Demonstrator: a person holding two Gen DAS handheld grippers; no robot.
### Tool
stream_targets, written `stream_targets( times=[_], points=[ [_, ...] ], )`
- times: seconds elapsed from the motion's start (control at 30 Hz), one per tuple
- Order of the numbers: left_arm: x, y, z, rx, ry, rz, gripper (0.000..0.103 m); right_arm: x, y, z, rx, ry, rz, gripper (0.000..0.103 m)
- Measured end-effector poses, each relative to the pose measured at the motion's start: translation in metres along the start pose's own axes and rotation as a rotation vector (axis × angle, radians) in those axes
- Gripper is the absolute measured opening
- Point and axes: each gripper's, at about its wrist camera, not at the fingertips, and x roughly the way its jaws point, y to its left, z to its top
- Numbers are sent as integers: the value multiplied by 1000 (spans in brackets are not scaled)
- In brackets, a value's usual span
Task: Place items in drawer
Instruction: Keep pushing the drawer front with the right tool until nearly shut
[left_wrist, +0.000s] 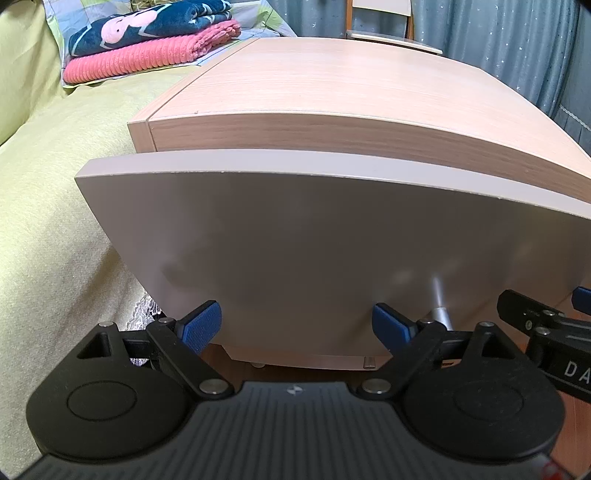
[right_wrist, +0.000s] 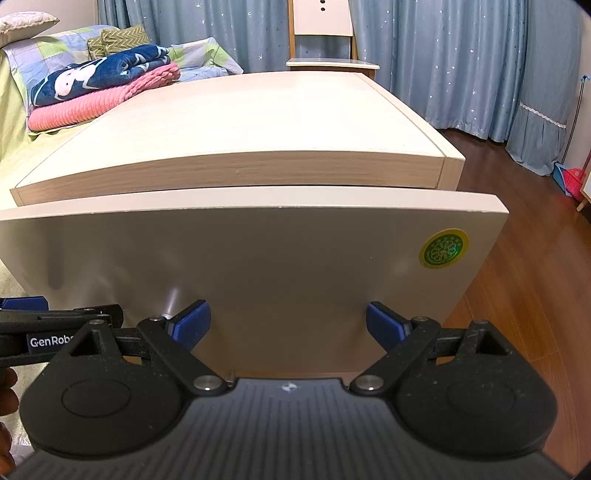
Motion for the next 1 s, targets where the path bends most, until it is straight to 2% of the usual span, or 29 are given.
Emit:
stream_targets(
  times=[1.0],
  points=[
    [10,-1,11,-7,0,-3,91,4,0,6,2,-10,-15,90]
  ],
)
